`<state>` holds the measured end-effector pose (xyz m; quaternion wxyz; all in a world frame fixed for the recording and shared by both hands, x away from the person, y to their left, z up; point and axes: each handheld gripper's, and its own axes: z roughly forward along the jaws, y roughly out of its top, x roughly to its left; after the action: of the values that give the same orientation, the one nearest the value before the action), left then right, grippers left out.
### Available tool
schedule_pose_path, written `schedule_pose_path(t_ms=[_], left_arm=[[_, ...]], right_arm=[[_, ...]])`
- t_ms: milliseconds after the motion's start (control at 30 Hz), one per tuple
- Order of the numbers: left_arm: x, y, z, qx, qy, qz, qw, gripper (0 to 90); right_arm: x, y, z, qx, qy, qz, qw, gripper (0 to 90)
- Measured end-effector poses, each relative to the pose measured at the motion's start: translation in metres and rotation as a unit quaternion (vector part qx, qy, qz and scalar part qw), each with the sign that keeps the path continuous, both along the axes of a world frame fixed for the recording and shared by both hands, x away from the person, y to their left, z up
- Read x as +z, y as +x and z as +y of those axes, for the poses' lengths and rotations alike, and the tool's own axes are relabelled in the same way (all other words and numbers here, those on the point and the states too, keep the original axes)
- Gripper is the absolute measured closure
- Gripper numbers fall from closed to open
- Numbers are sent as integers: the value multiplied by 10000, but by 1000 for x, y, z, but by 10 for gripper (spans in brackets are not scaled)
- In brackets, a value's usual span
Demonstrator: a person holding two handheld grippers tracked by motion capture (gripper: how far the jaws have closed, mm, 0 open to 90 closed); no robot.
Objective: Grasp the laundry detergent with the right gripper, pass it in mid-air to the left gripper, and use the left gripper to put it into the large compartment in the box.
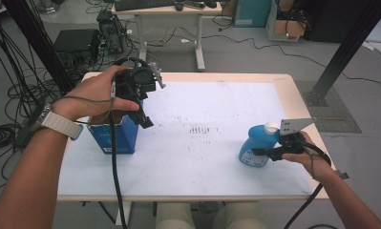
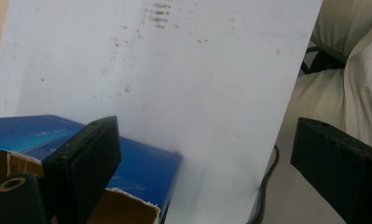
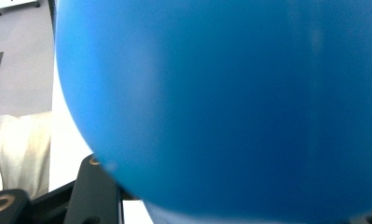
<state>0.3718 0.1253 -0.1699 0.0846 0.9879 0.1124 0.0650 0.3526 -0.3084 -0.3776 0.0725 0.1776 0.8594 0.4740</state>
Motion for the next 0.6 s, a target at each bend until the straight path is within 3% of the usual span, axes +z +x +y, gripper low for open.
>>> schedule_pose_path(t_ms=[600], left_arm=[[0,0,0,12,-17,4,10000,89]], right_arm=[[0,0,0,5,-5,-17,10000,433]])
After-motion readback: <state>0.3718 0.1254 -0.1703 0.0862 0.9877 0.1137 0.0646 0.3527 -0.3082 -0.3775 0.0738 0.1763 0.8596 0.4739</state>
